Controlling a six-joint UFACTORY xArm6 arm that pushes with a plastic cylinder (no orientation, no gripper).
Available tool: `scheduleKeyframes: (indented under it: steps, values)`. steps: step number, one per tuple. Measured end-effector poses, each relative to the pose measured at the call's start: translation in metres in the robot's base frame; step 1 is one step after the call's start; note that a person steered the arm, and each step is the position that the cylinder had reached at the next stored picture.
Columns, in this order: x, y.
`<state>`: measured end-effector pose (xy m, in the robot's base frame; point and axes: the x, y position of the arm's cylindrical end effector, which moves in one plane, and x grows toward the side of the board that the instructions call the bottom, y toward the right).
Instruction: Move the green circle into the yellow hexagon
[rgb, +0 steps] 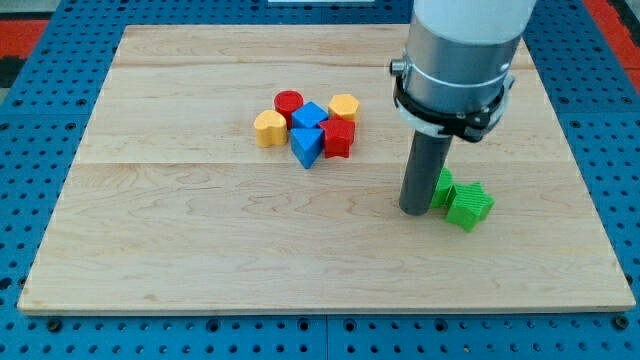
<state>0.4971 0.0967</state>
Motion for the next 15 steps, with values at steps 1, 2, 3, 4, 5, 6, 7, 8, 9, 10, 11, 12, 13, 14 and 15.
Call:
scheduleKeyframes:
  steps: [1,2,3,4,5,6,7,8,9,10,11,12,13,14,15]
  values:
    - [-0.026,0.003]
    - [-0.035,0.042]
    - [-0.015,0.063]
    - [-0.024,0.067]
    - [-0.044,0.067]
    - [-0.056,0.093]
    - [-0.054,0.117]
    - [-0.075,0.114]
    - [-0.105,0.092]
    - [-0.154,0.089]
    - [-0.166,0.123]
    - [-0.189,0.128]
    - [-0.154,0.119]
    - [-0.179,0.155]
    - [-0.238,0.179]
